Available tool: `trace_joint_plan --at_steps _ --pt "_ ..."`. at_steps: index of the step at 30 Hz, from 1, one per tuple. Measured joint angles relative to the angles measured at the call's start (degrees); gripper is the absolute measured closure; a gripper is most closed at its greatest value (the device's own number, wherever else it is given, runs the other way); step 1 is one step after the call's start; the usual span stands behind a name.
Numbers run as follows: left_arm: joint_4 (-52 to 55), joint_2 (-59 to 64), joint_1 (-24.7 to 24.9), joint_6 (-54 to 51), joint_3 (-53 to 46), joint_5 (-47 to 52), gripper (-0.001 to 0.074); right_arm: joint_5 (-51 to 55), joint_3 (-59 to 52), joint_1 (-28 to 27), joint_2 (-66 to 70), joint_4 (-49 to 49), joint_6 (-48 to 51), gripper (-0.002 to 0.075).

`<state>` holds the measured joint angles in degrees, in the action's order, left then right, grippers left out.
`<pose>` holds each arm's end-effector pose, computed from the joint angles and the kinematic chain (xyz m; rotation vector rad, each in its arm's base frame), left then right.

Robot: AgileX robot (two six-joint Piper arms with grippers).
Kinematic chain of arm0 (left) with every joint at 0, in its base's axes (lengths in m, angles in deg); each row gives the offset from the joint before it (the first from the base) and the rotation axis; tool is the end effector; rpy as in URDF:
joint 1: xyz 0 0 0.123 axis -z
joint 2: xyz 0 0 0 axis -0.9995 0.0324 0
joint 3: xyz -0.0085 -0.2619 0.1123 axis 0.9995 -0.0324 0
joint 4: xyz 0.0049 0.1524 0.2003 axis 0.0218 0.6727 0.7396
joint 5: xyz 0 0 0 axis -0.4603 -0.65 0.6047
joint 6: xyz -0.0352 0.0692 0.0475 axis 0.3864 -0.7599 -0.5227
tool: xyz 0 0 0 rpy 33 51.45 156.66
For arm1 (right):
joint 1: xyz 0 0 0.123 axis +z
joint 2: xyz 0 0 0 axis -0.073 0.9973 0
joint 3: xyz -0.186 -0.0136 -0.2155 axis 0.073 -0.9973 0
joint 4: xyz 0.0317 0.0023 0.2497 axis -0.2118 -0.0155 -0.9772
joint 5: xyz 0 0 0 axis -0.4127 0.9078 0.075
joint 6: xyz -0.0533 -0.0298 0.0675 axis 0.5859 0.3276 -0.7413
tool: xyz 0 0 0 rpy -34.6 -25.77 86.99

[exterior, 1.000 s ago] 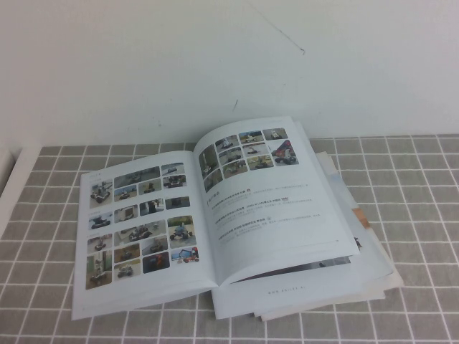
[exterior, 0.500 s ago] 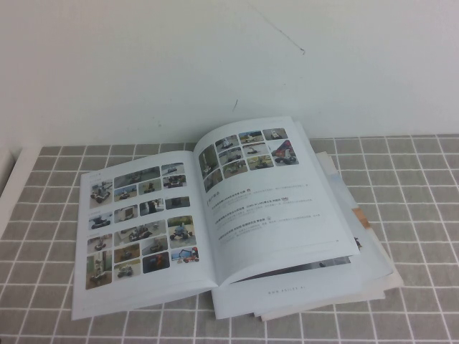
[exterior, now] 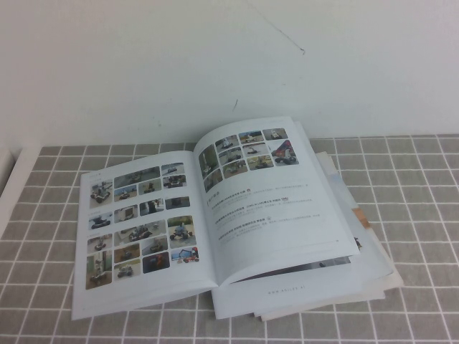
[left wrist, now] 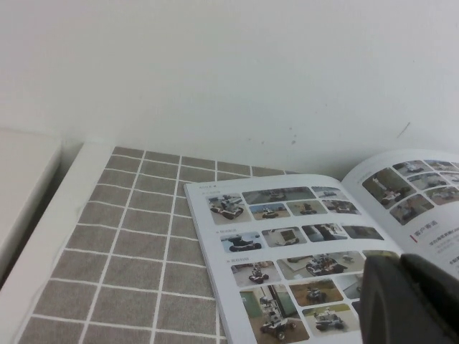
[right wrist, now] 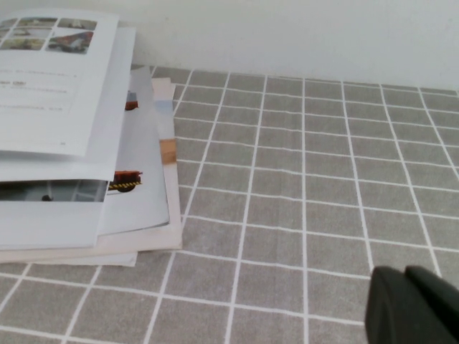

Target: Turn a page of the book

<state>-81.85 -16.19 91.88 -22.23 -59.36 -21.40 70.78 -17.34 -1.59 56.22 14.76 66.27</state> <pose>0.0559 -0.0065 0.1979 -0.1642 1.5885 -0.3107 0.0541 0.0053 0.1778 -0.1342 1.7933 0.0032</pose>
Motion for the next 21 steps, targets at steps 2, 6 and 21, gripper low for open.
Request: trace_joint_plan --at_steps 2,6,21 --pt "0.0 0.0 0.0 -0.23 0.0 0.39 0.0738 0.0 0.0 0.0 0.0 0.12 0.0 0.0729" --pt "0.0 0.0 0.0 -0.35 0.0 0.61 0.0738 0.23 0.0 0.0 0.0 0.21 0.0 0.0729" --pt "9.52 0.0 0.0 -10.77 0.0 8.01 0.0738 2.88 0.34 0.0 0.0 0.47 0.0 0.0729"
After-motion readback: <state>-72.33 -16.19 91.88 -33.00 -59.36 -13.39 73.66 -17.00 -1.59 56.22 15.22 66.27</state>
